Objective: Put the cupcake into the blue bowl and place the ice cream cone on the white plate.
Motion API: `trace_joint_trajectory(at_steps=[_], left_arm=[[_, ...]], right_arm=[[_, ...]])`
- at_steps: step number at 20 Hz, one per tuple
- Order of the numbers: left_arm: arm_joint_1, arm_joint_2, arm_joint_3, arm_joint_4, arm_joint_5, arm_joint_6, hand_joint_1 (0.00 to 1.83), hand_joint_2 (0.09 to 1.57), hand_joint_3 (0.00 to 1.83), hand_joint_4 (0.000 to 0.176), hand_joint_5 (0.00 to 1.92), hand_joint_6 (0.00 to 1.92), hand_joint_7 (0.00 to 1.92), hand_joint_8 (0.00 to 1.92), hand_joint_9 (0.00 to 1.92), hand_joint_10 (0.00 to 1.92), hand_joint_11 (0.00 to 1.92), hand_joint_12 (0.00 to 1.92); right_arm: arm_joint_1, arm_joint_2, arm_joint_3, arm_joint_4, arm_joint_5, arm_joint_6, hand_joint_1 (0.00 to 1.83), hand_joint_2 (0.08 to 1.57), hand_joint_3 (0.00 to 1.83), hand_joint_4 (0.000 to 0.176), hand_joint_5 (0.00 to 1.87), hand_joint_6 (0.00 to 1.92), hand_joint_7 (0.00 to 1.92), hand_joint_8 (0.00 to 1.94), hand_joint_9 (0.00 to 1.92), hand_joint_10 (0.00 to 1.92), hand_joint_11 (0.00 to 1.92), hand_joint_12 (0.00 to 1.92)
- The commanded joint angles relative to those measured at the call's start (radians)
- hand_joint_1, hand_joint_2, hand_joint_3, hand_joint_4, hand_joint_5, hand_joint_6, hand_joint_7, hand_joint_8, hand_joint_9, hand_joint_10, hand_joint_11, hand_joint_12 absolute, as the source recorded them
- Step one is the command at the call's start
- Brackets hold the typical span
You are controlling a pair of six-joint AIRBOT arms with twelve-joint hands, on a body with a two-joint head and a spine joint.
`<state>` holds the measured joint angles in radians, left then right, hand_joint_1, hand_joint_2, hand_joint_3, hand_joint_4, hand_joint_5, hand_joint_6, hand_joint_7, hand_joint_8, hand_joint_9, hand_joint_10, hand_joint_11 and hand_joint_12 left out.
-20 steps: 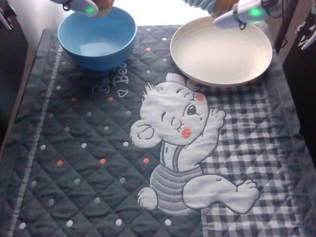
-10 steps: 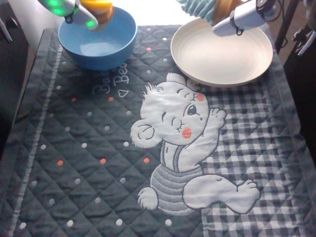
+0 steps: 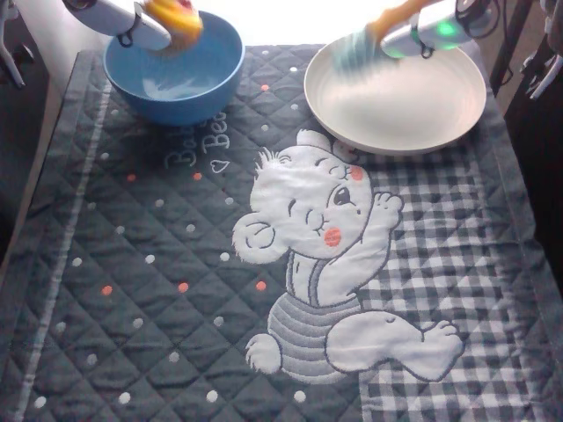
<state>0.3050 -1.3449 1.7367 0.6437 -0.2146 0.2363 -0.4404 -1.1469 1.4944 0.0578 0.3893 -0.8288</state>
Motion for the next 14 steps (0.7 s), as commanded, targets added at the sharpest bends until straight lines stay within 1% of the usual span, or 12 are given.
trace_joint_trajectory(at_steps=[1,2,3,4,5,6,7,8,11,12,13,14], left_arm=[[-0.006,-0.006,0.005,-0.018,-0.094,-0.006,1.17,0.98,0.0,0.039,0.67,0.0,0.56,0.0,0.47,0.01,0.02,0.84],[-0.004,-0.006,0.005,-0.019,-0.095,-0.006,1.16,0.97,0.0,0.05,0.64,0.0,0.53,0.0,0.44,0.0,0.0,0.84],[-0.002,-0.006,0.005,-0.019,-0.1,-0.006,1.13,0.97,0.0,0.048,0.6,0.0,0.5,0.0,0.41,0.0,0.0,0.79],[-0.002,-0.005,0.003,-0.019,-0.105,-0.006,1.11,0.98,0.0,0.041,0.59,0.0,0.49,0.0,0.4,0.0,0.0,0.78],[-0.003,-0.005,0.002,-0.019,-0.109,-0.006,1.11,0.97,0.0,0.048,0.59,0.0,0.49,0.0,0.41,0.0,0.0,0.81],[-0.003,-0.005,-0.001,-0.019,-0.116,-0.006,1.1,0.97,0.0,0.061,0.58,0.0,0.48,0.0,0.41,0.0,0.0,0.79],[-0.003,-0.004,-0.002,-0.018,-0.12,-0.006,1.11,0.96,0.0,0.07,0.59,0.01,0.49,0.01,0.42,0.0,0.0,0.79],[-0.002,-0.003,-0.004,-0.017,-0.125,-0.006,1.13,0.95,0.0,0.068,0.61,0.0,0.51,0.0,0.44,0.0,0.0,0.82],[0.001,0.003,-0.01,-0.016,-0.138,-0.006,1.12,0.95,0.0,0.064,0.61,0.0,0.51,0.0,0.45,0.01,0.0,0.86],[0.001,0.008,-0.013,-0.016,-0.146,-0.006,1.11,0.95,0.0,0.058,0.6,0.0,0.5,0.0,0.46,0.0,0.0,0.93],[0.001,0.012,-0.016,-0.017,-0.153,-0.007,1.11,0.95,0.0,0.058,0.6,0.0,0.5,0.0,0.46,0.0,0.0,0.93],[0.001,0.02,-0.023,-0.017,-0.163,-0.007,1.1,0.95,0.0,0.068,0.59,0.0,0.5,0.0,0.46,0.0,0.02,0.95]], right_arm=[[0.017,0.0,0.003,0.01,0.124,0.003,0.76,0.9,0.0,0.126,0.19,0.0,0.29,0.0,0.25,0.0,0.01,0.64],[0.017,0.0,0.002,0.01,0.124,0.003,0.68,0.89,0.0,0.154,0.08,0.0,0.17,0.0,0.15,0.0,0.0,0.5],[0.017,0.001,0.001,0.01,0.124,0.003,0.65,0.86,0.0,0.172,0.02,0.0,0.06,0.0,0.07,0.0,0.0,0.32],[0.017,0.001,0.001,0.009,0.124,0.003,0.64,0.85,0.0,0.175,0.0,0.0,0.01,0.0,0.02,0.01,0.0,0.19],[0.017,0.001,0.0,0.009,0.124,0.003,0.62,0.85,0.0,0.176,0.0,0.0,0.0,0.0,0.0,0.0,0.0,0.13],[0.017,0.001,-0.001,0.009,0.124,0.003,0.63,0.84,0.0,0.176,0.0,0.0,0.0,0.0,0.0,0.0,0.0,0.06],[0.017,0.001,-0.002,0.009,0.124,0.003,0.62,0.84,0.0,0.176,0.0,0.0,0.0,0.0,0.0,0.0,0.0,0.05],[0.017,0.001,-0.006,0.009,0.125,0.003,0.65,0.84,0.0,0.176,0.0,0.0,0.0,0.0,0.0,0.0,0.02,0.03],[0.017,0.001,-0.026,-0.008,0.135,0.003,0.68,0.84,0.0,0.176,0.0,0.0,0.0,0.0,0.0,0.0,0.01,0.01],[0.017,0.001,-0.041,-0.02,0.149,0.003,0.67,0.83,0.0,0.176,0.0,0.0,0.0,0.0,0.0,0.0,0.0,0.0],[0.017,0.001,-0.05,-0.024,0.159,0.003,0.67,0.83,0.0,0.176,0.0,0.0,0.0,0.0,0.0,0.0,0.0,0.0],[0.017,0.004,-0.068,-0.032,0.179,0.003,0.69,0.83,0.0,0.176,0.0,0.0,0.0,0.0,0.0,0.0,0.0,0.0]])
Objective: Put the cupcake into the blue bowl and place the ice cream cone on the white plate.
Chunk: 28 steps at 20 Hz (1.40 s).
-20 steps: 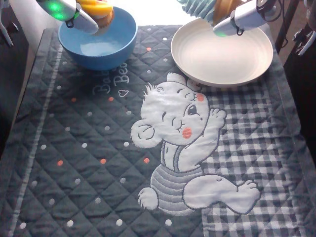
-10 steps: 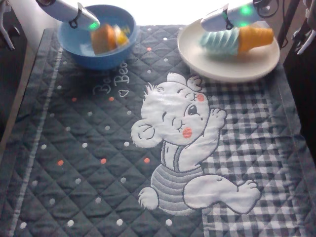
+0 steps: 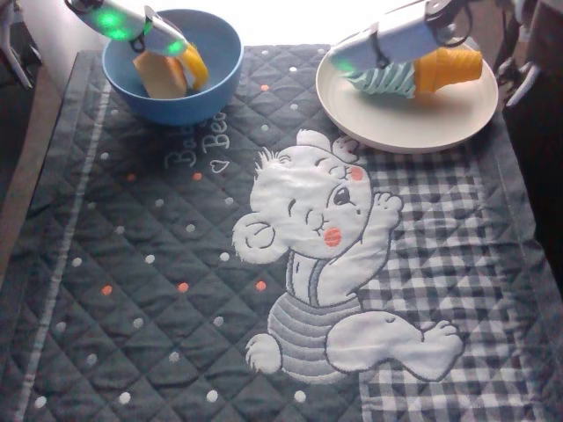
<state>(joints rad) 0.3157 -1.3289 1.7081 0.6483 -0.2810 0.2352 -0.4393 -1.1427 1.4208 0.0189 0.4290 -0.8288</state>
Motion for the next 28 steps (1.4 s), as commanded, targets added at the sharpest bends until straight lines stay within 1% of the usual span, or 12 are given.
trace_joint_trajectory(at_steps=[1,4,6,8,12,13,15,17,18,20,22,28], left_arm=[[-0.01,0.012,-0.003,-0.021,-0.11,-0.006,1.11,0.94,0.0,0.07,0.57,0.0,0.5,0.0,0.46,0.0,0.01,0.99],[-0.009,0.058,-0.055,-0.022,-0.188,-0.006,1.03,0.95,0.0,0.024,0.58,0.0,0.51,0.0,0.47,0.01,0.0,0.91],[-0.004,0.09,-0.104,-0.019,-0.251,-0.006,1.05,1.02,0.01,0.0,0.51,0.01,0.38,0.01,0.27,0.01,0.0,0.24],[-0.006,0.126,-0.162,-0.018,-0.329,-0.007,0.94,1.08,0.0,0.008,0.36,0.0,0.25,0.0,0.22,0.0,0.0,0.69],[0.007,0.205,-0.26,-0.024,-0.464,-0.019,0.9,1.03,0.0,0.0,0.24,0.0,0.25,0.0,0.27,0.01,0.1,0.73],[0.018,0.22,-0.272,-0.036,-0.488,-0.019,0.75,0.99,0.0,0.0,0.18,0.0,0.21,0.0,0.24,0.0,0.09,0.67],[0.044,0.244,-0.293,-0.066,-0.539,-0.009,0.77,1.0,0.0,0.0,0.17,0.0,0.2,0.0,0.23,0.0,0.12,0.59],[0.072,0.267,-0.316,-0.108,-0.581,0.022,0.81,1.02,0.0,0.01,0.14,0.0,0.18,0.0,0.19,0.0,0.05,0.59],[0.088,0.283,-0.33,-0.13,-0.606,0.03,0.79,1.01,0.0,0.051,0.13,0.0,0.17,0.0,0.18,0.0,0.02,0.6],[0.115,0.321,-0.368,-0.153,-0.642,0.034,0.89,0.94,0.0,0.108,0.15,0.0,0.21,0.0,0.2,0.0,0.02,0.42],[0.126,0.355,-0.406,-0.169,-0.663,0.054,0.92,0.95,0.0,0.131,0.14,0.0,0.2,0.0,0.19,0.0,0.0,0.38],[0.187,0.399,-0.479,-0.225,-0.768,0.1,0.91,0.94,0.0,0.104,0.11,0.01,0.22,0.0,0.2,0.0,0.09,0.21]], right_arm=[[0.016,0.011,-0.011,-0.001,0.162,0.003,0.69,0.82,0.0,0.176,0.0,0.0,0.0,0.0,0.0,0.0,0.0,0.0],[0.016,0.062,-0.083,-0.031,0.245,0.003,0.66,0.82,0.0,0.164,0.0,0.0,0.05,0.02,0.0,0.0,0.0,0.0],[0.016,0.104,-0.141,-0.033,0.328,0.003,0.65,0.8,0.0,0.153,0.0,0.0,0.01,0.0,0.01,0.0,0.0,0.0],[0.015,0.154,-0.203,-0.042,0.41,0.003,0.62,0.81,0.0,0.175,0.0,0.0,0.0,0.0,0.0,0.0,0.0,0.0],[0.009,0.237,-0.318,-0.093,0.54,0.003,0.64,0.8,0.0,0.172,0.0,0.0,0.01,0.0,0.05,0.02,0.1,0.04],[0.004,0.246,-0.332,-0.1,0.563,0.003,0.6,0.8,0.0,0.122,0.01,0.0,0.07,0.01,0.13,0.01,0.13,0.07],[-0.018,0.261,-0.353,-0.102,0.608,0.003,0.6,0.79,0.0,0.107,0.04,0.01,0.07,0.01,0.13,0.01,0.12,0.06],[-0.04,0.276,-0.37,-0.102,0.642,0.003,0.64,0.79,0.0,0.085,0.05,0.01,0.06,0.0,0.09,0.0,0.08,0.05],[-0.049,0.285,-0.379,-0.104,0.651,0.002,0.66,0.8,0.0,0.07,0.05,0.01,0.08,0.01,0.1,0.01,0.1,0.06],[-0.068,0.304,-0.402,-0.107,0.673,0.002,0.6,0.73,0.0,0.121,0.02,0.0,0.09,0.0,0.14,0.0,0.19,0.14],[-0.079,0.321,-0.424,-0.106,0.696,0.002,0.61,0.73,0.0,0.116,0.03,0.01,0.11,0.01,0.17,0.01,0.21,0.15],[-0.118,0.368,-0.488,-0.106,0.768,0.002,0.61,0.73,0.0,0.113,0.1,0.01,0.18,0.01,0.22,0.01,0.22,0.22]])
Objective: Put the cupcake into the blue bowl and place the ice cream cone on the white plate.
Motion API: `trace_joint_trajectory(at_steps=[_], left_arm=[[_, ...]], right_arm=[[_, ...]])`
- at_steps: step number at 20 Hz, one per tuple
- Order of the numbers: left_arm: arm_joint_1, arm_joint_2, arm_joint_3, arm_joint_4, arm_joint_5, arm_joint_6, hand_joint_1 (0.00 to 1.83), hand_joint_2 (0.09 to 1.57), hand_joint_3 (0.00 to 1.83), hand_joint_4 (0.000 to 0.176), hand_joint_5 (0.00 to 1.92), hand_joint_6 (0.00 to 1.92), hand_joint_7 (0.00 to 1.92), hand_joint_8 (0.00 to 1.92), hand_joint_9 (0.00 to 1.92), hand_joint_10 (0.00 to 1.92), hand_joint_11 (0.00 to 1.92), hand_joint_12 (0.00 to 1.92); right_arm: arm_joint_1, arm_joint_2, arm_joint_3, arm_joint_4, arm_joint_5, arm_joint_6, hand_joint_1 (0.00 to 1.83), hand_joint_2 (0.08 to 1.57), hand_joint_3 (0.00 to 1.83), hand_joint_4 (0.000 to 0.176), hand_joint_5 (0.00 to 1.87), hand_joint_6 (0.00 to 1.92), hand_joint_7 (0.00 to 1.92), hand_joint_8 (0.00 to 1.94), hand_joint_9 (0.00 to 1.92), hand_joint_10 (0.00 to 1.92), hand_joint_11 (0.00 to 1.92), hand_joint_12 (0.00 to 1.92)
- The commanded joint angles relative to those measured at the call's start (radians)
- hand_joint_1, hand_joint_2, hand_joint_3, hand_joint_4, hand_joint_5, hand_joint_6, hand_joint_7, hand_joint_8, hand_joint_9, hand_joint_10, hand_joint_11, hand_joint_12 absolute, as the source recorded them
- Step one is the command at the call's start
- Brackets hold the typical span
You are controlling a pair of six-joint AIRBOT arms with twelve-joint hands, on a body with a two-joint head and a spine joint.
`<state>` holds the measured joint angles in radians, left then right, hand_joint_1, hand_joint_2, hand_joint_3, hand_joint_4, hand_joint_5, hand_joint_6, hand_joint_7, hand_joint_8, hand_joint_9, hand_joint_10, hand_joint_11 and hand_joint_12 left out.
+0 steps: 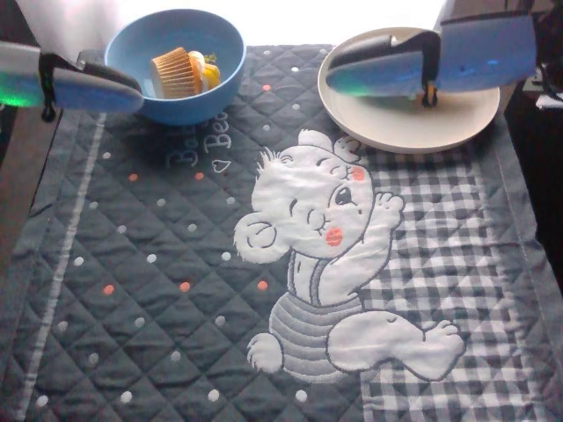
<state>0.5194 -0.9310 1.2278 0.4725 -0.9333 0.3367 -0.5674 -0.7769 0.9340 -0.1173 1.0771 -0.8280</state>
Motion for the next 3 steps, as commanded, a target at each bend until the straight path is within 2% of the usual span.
trace_joint_trajectory(at_steps=[1,2,3], left_arm=[[-0.004,0.005,-0.007,-0.062,-0.13,0.011,0.87,0.95,0.0,0.103,0.11,0.01,0.22,0.0,0.19,0.0,0.08,0.2],[0.016,0.01,-0.015,-0.082,-0.154,0.027,0.87,0.95,0.0,0.103,0.11,0.01,0.22,0.0,0.19,0.0,0.08,0.2],[0.034,0.017,-0.023,-0.098,-0.174,0.041,0.84,0.94,0.0,0.082,0.11,0.01,0.21,0.0,0.19,0.0,0.08,0.19]], right_arm=[[0.004,0.004,-0.006,0.03,0.127,0.002,0.58,0.74,0.0,0.069,0.12,0.01,0.21,0.02,0.25,0.02,0.26,0.23],[-0.004,0.005,-0.009,0.03,0.137,0.002,0.58,0.74,0.0,0.069,0.12,0.01,0.21,0.02,0.25,0.02,0.26,0.23],[-0.01,0.005,-0.012,0.03,0.149,0.001,0.56,0.73,0.0,0.059,0.11,0.01,0.21,0.01,0.26,0.02,0.26,0.24]])
